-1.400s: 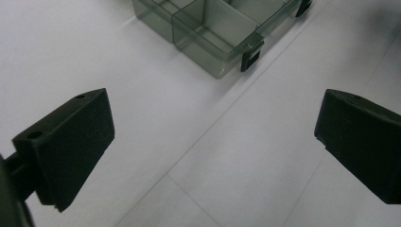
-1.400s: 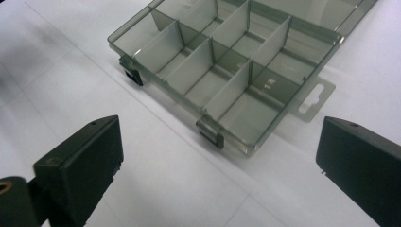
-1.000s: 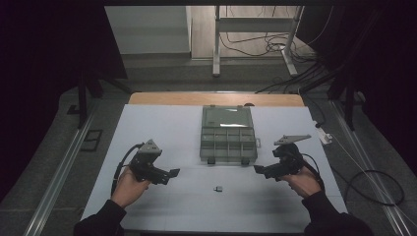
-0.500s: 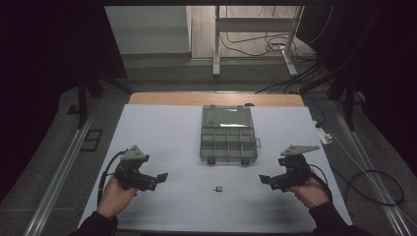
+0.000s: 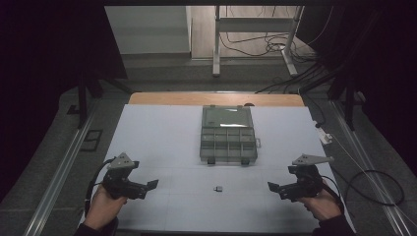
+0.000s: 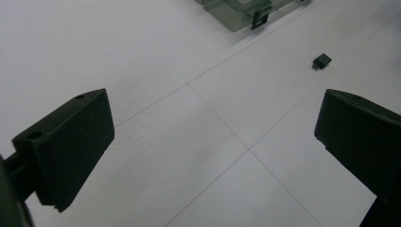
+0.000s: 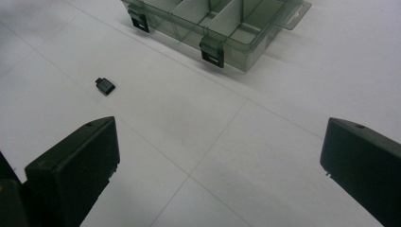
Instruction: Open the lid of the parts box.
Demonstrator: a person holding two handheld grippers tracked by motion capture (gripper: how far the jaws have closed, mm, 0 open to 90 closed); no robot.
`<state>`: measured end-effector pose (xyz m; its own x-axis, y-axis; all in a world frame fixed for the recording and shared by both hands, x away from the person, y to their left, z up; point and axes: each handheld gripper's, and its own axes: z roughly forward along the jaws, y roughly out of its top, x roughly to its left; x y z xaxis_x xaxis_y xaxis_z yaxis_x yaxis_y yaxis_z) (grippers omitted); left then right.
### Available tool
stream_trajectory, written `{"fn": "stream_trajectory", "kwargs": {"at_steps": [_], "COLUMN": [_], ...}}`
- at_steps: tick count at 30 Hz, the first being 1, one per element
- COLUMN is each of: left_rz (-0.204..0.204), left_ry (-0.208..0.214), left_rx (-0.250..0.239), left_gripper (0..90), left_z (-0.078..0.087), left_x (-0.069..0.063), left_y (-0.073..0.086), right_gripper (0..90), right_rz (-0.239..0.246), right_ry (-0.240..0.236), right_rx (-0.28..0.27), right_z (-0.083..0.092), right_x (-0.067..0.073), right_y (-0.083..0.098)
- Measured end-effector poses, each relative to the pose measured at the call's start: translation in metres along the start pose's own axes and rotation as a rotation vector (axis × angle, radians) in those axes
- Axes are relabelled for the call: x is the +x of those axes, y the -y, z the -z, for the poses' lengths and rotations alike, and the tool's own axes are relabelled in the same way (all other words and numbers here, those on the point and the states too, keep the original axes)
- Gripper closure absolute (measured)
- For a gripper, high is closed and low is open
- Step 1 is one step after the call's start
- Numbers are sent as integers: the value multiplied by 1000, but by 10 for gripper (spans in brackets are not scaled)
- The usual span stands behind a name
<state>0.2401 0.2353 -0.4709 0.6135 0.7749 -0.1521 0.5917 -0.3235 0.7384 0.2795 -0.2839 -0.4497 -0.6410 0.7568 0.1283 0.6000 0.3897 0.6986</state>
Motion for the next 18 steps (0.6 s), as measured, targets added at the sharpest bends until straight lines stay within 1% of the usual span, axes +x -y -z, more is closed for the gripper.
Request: {"fn": "stream_trajectory", "kwargs": {"at_steps": [1, 2, 6, 8, 11, 14, 16, 18], "left_rz": [2, 2, 19, 26, 38, 45, 51, 54], "left_ry": [-4, -4, -20, -27, -40, -47, -46, -48], "left_rx": [-4, -4, -40, -49, -50, -49, -46, -44], "left_gripper": [0, 0, 0, 0, 0, 0, 0, 0], "left_z": [3, 3, 13, 16, 20, 23, 26, 28], "left_x": [0, 0, -2, -2, -2, -2, -1, -2], "left_y": [2, 2, 6, 8, 9, 11, 12, 13], "right_gripper": [0, 0, 0, 0, 0, 0, 0, 0], "right_rz": [-5, -5, -6, -4, -6, -19, -16, -15], "right_ry": [4, 4, 11, 15, 20, 18, 22, 30], "right_rx": [-5, -5, -3, 1, 2, 12, 17, 5], "right_z": [3, 3, 8, 10, 12, 15, 16, 18], "right_x": [1, 1, 4, 6, 8, 10, 12, 13], "right_y": [3, 3, 10, 12, 16, 18, 19, 20]}}
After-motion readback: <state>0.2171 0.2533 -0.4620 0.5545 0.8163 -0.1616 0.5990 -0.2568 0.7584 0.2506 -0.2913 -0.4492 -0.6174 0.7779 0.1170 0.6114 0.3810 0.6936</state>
